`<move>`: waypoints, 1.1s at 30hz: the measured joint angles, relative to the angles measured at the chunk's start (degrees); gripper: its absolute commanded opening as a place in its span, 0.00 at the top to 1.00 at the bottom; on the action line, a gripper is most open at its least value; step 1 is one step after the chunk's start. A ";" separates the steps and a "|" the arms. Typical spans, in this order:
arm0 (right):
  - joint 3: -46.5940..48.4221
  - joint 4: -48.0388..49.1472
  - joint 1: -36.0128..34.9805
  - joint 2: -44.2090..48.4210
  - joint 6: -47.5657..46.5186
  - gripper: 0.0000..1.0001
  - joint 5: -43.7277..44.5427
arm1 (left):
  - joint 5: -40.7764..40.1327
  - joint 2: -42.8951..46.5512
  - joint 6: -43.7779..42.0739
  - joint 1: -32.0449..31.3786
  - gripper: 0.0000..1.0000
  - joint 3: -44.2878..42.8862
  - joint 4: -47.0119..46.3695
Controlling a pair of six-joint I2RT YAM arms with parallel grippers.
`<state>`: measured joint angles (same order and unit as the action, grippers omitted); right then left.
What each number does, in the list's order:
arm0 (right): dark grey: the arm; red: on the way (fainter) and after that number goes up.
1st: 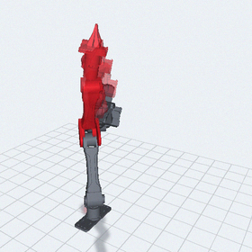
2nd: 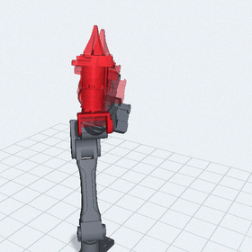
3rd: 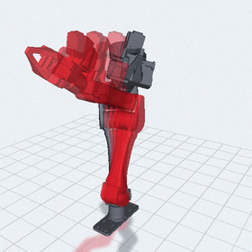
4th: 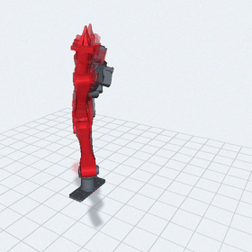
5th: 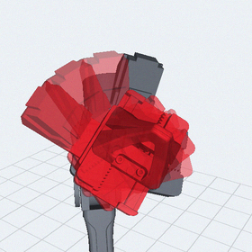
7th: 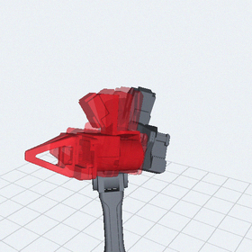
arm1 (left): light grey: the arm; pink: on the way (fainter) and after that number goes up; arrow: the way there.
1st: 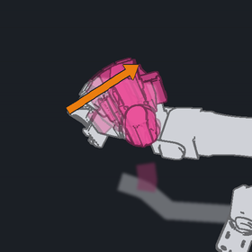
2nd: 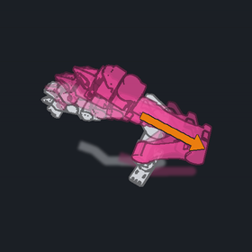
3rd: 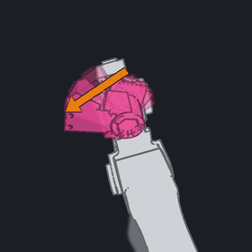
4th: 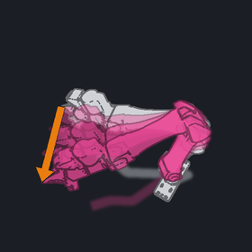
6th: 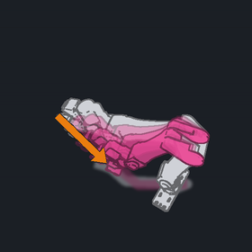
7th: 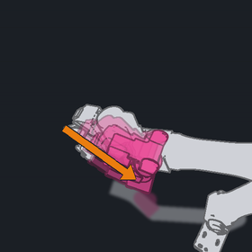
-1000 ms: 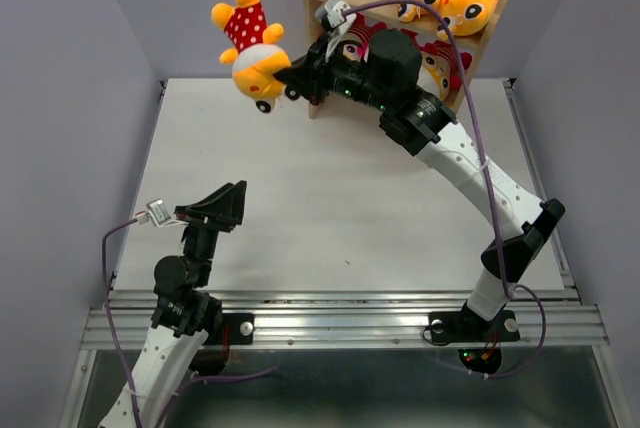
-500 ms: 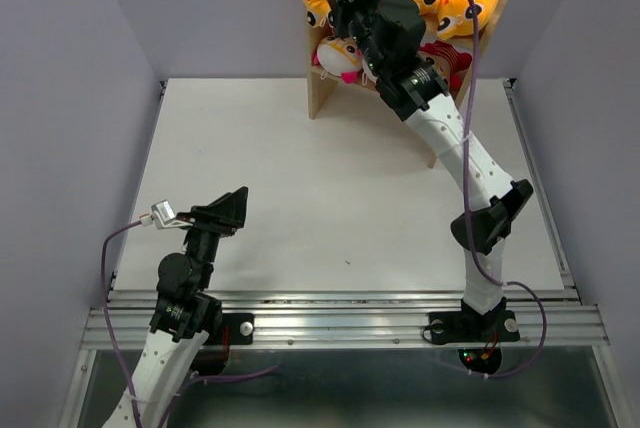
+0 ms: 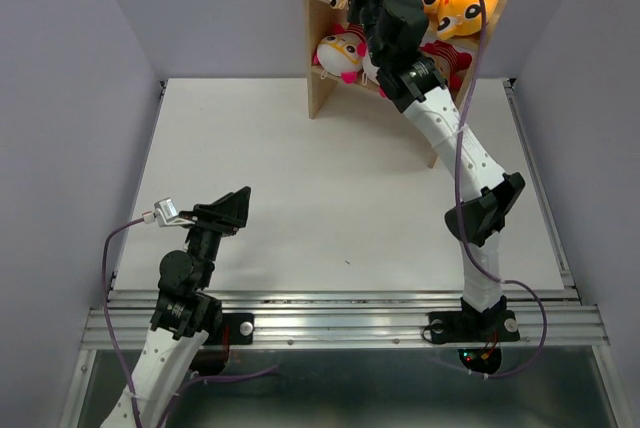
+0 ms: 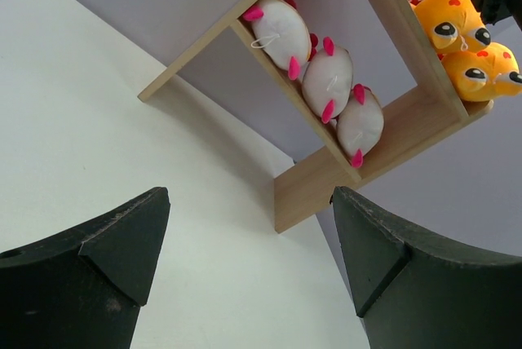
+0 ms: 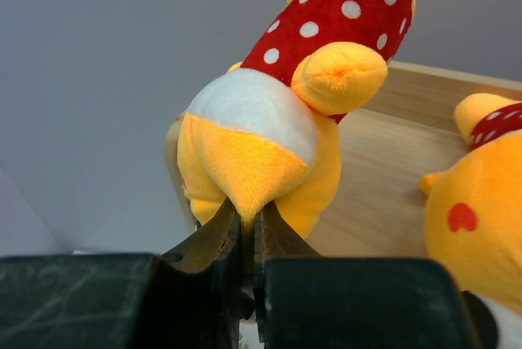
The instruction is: Place and organize the stuffed toys onto the shelf
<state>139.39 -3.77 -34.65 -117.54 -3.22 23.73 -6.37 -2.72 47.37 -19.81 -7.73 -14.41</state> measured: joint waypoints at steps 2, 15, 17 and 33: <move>0.26 1.05 0.92 0.00 0.00 0.98 0.55 | 0.15 0.00 0.02 0.00 0.09 0.00 -0.07; 1.03 3.34 3.50 -2.10 0.02 0.67 2.64 | 0.33 0.11 0.22 0.00 0.09 0.00 -0.13; 1.03 3.50 3.52 -2.10 0.20 0.61 2.64 | 0.33 0.31 0.31 0.00 0.09 0.00 -0.11; 1.03 4.26 3.52 -1.62 2.16 0.34 0.59 | 0.74 0.22 1.05 0.00 0.09 0.02 -0.37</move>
<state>140.42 0.49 -31.14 -119.15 -1.06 24.32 -5.63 -2.50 48.42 -19.81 -7.70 -14.79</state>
